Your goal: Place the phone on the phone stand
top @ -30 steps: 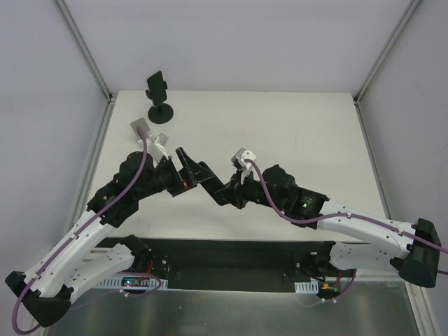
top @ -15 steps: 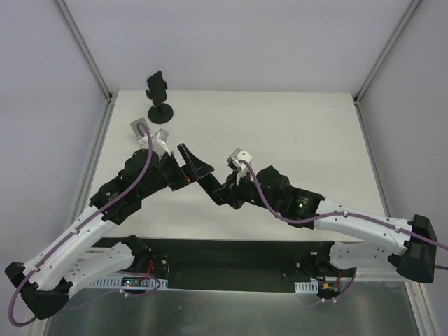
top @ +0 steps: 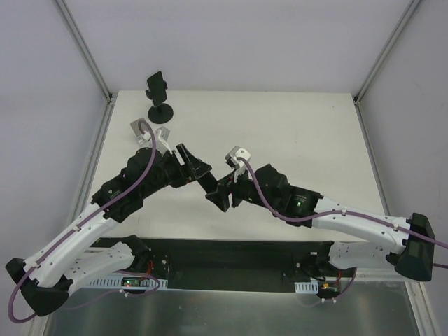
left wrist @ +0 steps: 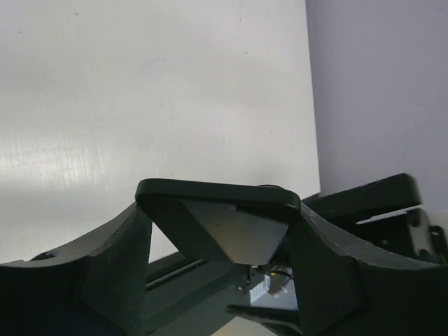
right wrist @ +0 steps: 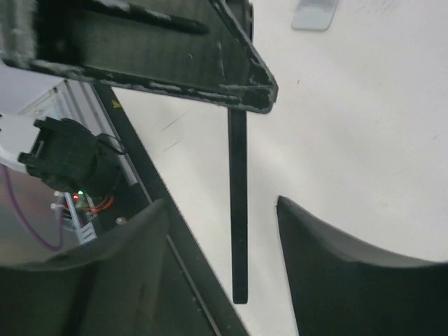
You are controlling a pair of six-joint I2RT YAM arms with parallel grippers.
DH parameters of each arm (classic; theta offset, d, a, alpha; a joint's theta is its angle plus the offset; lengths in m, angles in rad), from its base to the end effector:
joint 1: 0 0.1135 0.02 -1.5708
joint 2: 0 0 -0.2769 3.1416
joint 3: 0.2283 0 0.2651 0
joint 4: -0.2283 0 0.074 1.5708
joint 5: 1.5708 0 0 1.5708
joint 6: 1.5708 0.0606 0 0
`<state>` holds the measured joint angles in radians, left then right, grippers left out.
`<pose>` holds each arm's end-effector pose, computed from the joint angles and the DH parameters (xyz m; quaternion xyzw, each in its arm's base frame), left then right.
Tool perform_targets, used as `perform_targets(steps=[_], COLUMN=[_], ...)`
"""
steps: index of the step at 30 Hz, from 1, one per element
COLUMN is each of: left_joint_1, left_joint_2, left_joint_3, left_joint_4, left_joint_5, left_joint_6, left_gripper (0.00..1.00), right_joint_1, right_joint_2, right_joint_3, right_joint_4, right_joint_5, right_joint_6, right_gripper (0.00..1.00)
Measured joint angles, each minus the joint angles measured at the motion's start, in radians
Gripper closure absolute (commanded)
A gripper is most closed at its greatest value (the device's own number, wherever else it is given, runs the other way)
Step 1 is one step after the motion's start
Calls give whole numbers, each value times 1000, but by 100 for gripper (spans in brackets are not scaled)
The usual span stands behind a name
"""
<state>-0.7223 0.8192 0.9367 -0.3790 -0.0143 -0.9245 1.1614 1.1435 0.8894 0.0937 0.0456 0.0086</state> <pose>0.1584 -0.1384 0.3709 -0.0844 0.7888 -0.4427 0.4180 0.1232 0.2769 0.3372 -0.4025 0.6463 0.3434 0.5498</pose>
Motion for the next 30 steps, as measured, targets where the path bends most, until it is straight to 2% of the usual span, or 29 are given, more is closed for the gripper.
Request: perform_targets(steps=[1,2,3,7,12,15,19,25,30], left_joint_1=[-3,-3,-4,-5,34,170,366,515,606], left_joint_2=[2,5,8,37,161,278,410,615,727], left_joint_3=[2,3,6,54,236,359,422,488,518], left_joint_4=[-7,-12,-22,-89,-196,-226,-227,-192,-142], left_joint_5=[-15,-29,-50,-177,-393,-453,-549,-560,-549], left_joint_6=[9,26,37,103,233,288,347,444,492], left_gripper=[100,100,100,100,100,100,100,100,100], right_joint_1=[1,2,2,-10,-103,-168,-210,-249,-275], right_joint_2=[0,0,-2,-40,-183,-276,-348,-429,-470], right_joint_3=[5,9,10,3,-65,-124,-189,-257,-268], right_joint_4=[-1,0,0,-25,-72,-116,-175,-246,-280], right_joint_5=[2,8,19,62,82,91,97,103,105], right_joint_6=[5,6,8,10,20,29,36,44,44], right_gripper=[15,1,0,0,0,0,0,0,0])
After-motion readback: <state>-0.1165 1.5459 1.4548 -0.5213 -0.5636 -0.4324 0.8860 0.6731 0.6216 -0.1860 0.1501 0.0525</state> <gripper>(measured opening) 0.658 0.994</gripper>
